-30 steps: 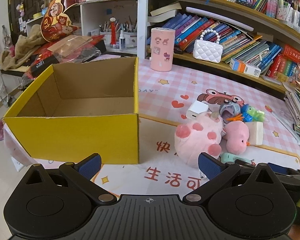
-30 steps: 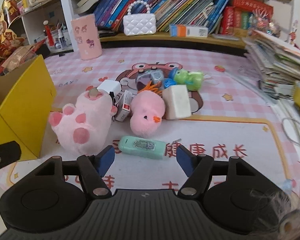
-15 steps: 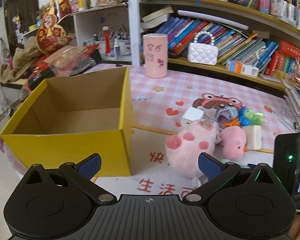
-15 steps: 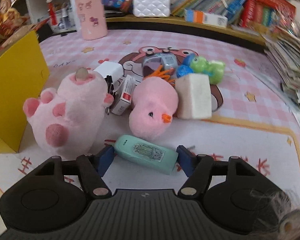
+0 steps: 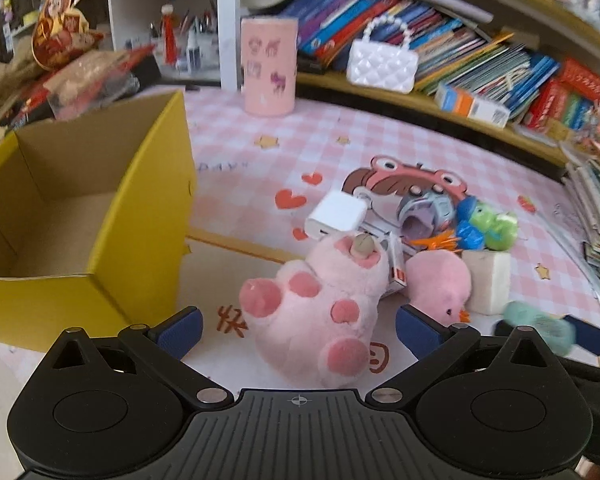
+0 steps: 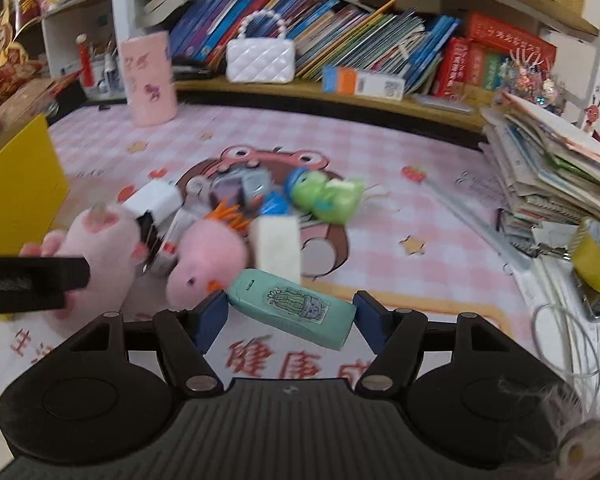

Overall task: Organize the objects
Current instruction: 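Grasp and lift the large pink plush with the left gripper while the right gripper holds the green case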

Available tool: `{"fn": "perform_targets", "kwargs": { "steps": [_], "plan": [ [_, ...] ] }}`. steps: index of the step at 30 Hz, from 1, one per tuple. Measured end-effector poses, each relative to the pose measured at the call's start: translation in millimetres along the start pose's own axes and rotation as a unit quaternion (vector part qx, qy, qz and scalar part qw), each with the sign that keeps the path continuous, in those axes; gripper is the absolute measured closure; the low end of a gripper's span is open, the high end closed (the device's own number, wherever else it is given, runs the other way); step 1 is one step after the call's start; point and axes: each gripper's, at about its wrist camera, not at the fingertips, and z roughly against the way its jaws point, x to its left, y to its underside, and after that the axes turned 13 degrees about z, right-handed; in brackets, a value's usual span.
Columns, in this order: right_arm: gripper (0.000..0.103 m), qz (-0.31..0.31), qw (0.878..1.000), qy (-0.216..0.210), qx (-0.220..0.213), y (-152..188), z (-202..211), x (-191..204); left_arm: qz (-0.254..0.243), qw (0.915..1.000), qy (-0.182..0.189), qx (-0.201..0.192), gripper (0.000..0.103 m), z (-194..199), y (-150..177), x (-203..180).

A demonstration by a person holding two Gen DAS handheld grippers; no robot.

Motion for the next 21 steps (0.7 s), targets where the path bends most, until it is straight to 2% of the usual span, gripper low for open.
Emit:
{"fn": "perform_targets", "kwargs": {
  "steps": [6,8,10,11,12,13,16,21],
  "plan": [
    [0.036,-0.014,1.000,-0.009,0.002,-2.5,-1.0,-13.8,-0.002,0.9994,-0.030,0.019,0.004,-31.4,0.6,-3.6],
    [0.036,-0.016,1.000,-0.008,0.003,-3.3,-1.3,-15.7,-0.002,0.9992,-0.029,0.028,0.005,-40.5,1.1,-3.8],
    [0.036,-0.017,1.000,-0.005,0.004,-4.4,-1.7,-15.5,-0.008,0.9990,-0.028,0.035,0.010,-47.4,2.3,-6.1],
    [0.036,-0.018,1.000,-0.004,0.005,-4.6,-1.6,-15.8,-0.013,0.9987,-0.028,0.040,0.016,-51.0,3.2,-7.6],
    [0.036,-0.019,1.000,-0.004,0.006,-5.5,-1.4,-16.5,-0.014,0.9983,-0.026,0.050,0.028,-55.2,4.5,-7.8],
    [0.036,-0.021,1.000,-0.004,0.007,-6.3,-0.9,-16.6,-0.008,0.9979,-0.023,0.059,0.029,-57.8,5.2,-7.1],
    [0.036,-0.021,1.000,-0.001,0.006,-8.1,4.1,-14.8,0.009,0.9982,-0.012,0.059,0.034,-48.8,2.9,-3.4],
    [0.036,-0.024,1.000,0.007,0.002,-7.1,16.2,-3.7,0.000,0.9994,0.028,0.022,0.034,-14.0,-4.0,1.2]
  ]
}}
